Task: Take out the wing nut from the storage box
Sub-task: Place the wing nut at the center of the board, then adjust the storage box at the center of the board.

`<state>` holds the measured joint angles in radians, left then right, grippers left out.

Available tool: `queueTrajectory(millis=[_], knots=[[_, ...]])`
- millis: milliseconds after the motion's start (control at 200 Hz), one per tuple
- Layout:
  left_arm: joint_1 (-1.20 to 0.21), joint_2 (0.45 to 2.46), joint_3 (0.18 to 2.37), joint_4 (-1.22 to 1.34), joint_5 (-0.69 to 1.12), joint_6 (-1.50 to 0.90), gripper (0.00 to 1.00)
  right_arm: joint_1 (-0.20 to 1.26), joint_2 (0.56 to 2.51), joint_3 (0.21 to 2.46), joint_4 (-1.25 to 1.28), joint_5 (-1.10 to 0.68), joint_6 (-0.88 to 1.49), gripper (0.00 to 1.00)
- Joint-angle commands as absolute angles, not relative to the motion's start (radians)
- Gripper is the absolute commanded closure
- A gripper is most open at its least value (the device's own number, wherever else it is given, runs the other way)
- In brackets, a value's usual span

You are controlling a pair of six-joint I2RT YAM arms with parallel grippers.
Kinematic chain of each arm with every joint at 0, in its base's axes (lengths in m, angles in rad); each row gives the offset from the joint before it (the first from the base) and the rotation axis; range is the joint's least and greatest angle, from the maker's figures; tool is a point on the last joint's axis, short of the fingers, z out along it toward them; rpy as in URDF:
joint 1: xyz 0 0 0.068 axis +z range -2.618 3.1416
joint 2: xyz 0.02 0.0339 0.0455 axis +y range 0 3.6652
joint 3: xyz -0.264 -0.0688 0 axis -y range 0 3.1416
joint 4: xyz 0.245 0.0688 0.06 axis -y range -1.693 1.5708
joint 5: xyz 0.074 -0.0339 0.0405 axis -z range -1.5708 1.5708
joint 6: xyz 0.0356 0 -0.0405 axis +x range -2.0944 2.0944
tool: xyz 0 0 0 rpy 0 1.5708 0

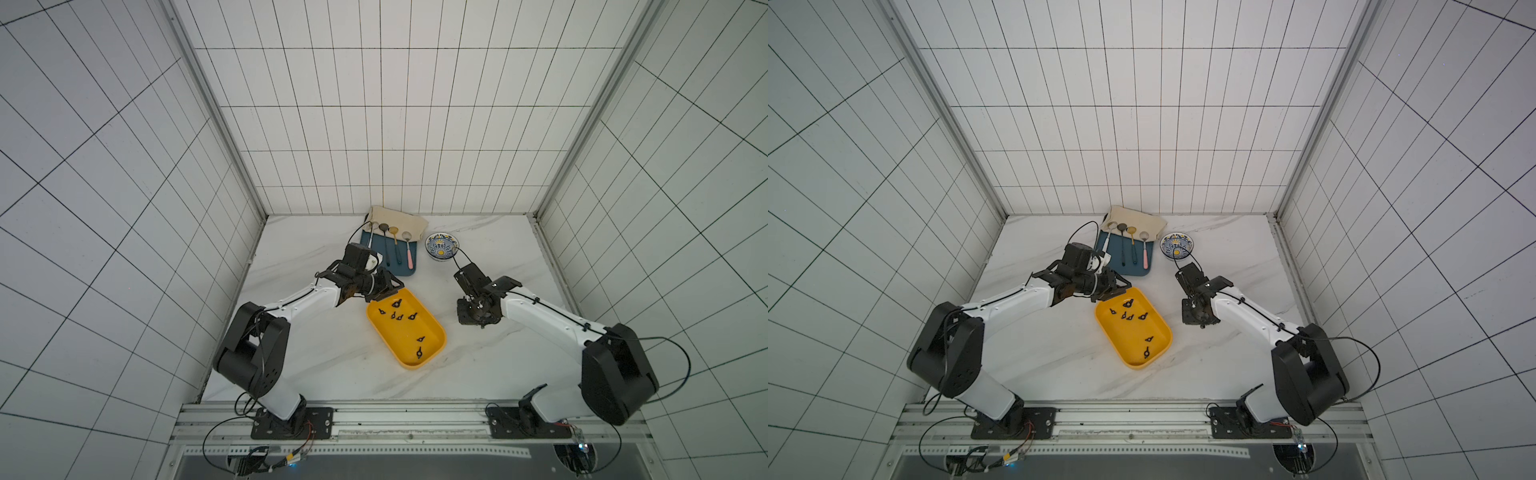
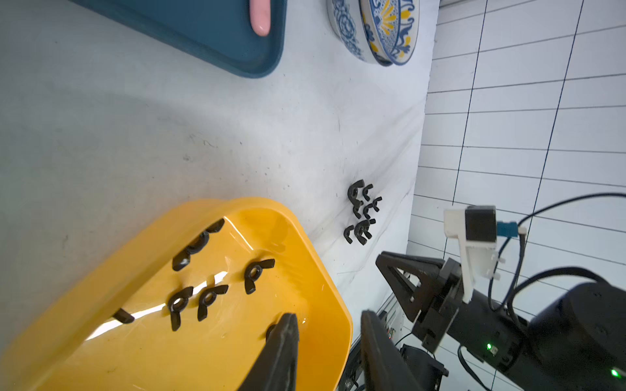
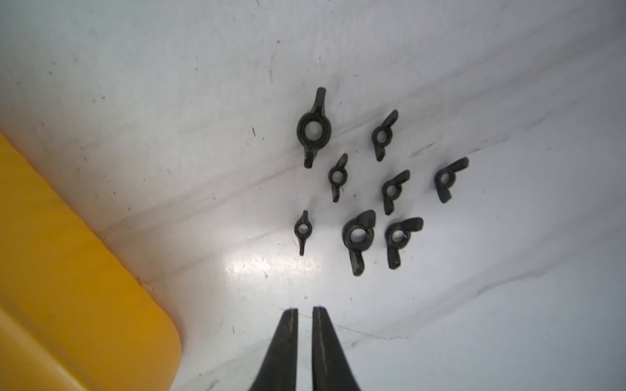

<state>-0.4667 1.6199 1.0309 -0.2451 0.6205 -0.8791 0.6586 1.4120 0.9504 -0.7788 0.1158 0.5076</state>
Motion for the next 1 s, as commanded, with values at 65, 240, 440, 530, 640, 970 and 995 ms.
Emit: queueTrajectory(millis=[65, 240, 440, 530, 640, 970, 995], knots=[[-0.482, 1.670, 1.137, -0.248, 0.614, -0.862, 0.81, 0.830, 1.290, 0.914, -0.872, 0.054, 0.580, 1.00], [-0.517, 1.803, 1.268, -0.265, 0.635, -0.848, 1.00, 1.089, 1.278, 0.942, -0.794, 0.002, 0.653, 1.00], [-0.590, 1.938, 1.398, -0.376, 0.586, -0.770, 1.00, 1.274, 1.366, 1.011, -0.710, 0.039, 0.642, 1.00], [-0.608, 1.966, 1.424, -0.419, 0.557, -0.742, 1.00, 1.331, 1.392, 1.039, -0.649, 0.022, 0.606, 1.00], [-0.613, 1.982, 1.452, -0.471, 0.514, -0.711, 1.00, 1.371, 1.451, 1.090, -0.636, 0.008, 0.573, 1.00], [-0.611, 2.036, 1.558, -0.639, 0.447, -0.611, 1.00, 1.401, 1.585, 1.162, -0.621, -0.015, 0.515, 1.00], [-0.611, 2.040, 1.562, -0.643, 0.448, -0.606, 1.00, 1.400, 1.592, 1.166, -0.623, -0.006, 0.515, 1.00]])
